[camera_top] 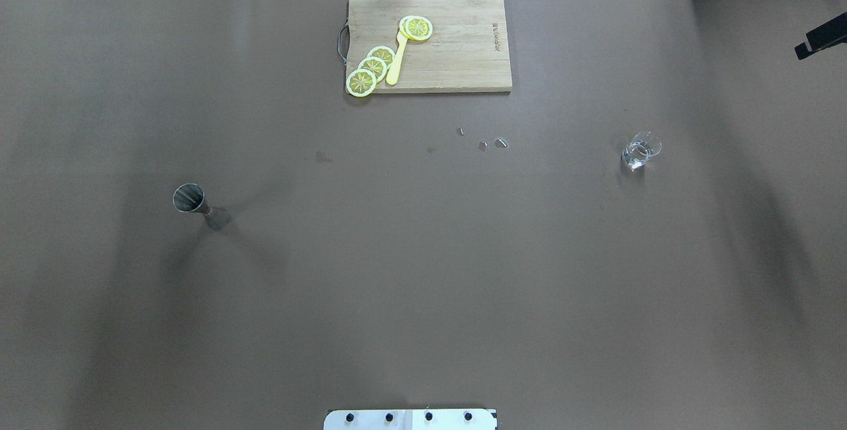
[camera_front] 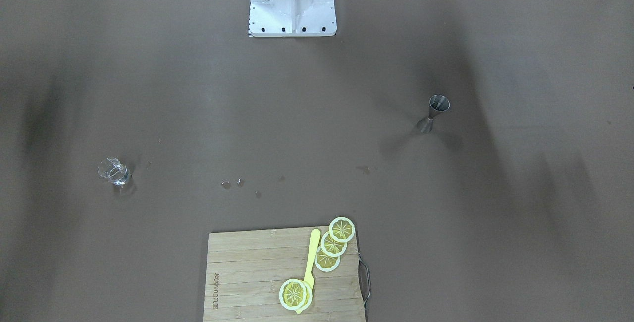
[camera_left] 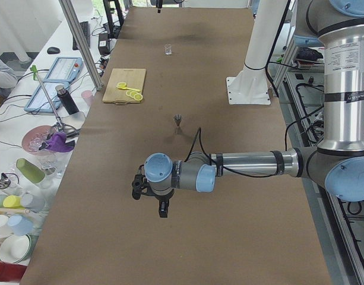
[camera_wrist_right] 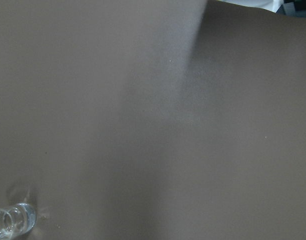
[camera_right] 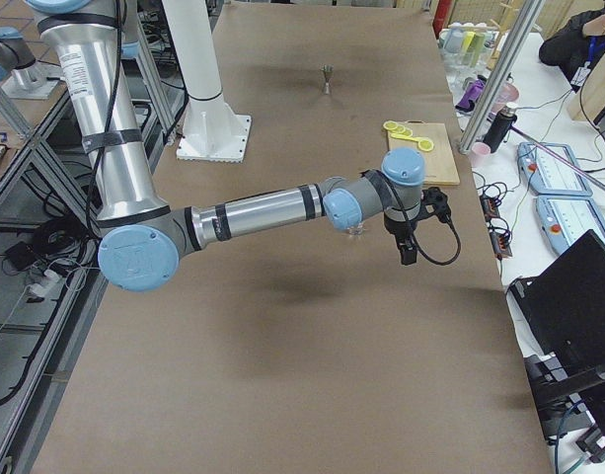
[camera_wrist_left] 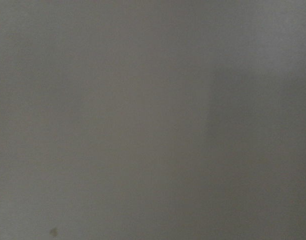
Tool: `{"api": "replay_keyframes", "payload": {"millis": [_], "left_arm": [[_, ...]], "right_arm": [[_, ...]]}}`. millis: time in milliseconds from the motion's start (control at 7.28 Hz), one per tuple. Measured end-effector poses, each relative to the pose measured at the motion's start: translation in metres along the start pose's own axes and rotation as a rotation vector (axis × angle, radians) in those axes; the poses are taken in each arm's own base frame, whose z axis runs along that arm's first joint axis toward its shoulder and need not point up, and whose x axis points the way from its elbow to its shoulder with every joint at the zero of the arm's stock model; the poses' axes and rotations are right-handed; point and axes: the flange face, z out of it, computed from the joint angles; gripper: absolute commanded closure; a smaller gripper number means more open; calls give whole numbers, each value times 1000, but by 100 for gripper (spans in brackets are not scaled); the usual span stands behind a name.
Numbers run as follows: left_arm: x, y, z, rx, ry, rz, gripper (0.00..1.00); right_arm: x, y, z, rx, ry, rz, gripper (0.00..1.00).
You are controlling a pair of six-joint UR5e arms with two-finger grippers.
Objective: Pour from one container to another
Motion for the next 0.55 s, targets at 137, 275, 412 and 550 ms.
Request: {"api": "replay_keyframes", "payload": {"millis": [137,275,412,550], "left_arm": [[5,11,-8,-1,-2,31,1],[8,17,-12,2,-3,45,1],[10,22,-15,5,-4,48,1],[10,29,-15,2,-4,45,1]], "right_arm": [[7,5,-5,-17,13,-16,0],[12,13,-16,-43,37,-37,0],[12,24,-31,-81,66,-28,0],[13,39,-43,-123,88,6,0]]}}
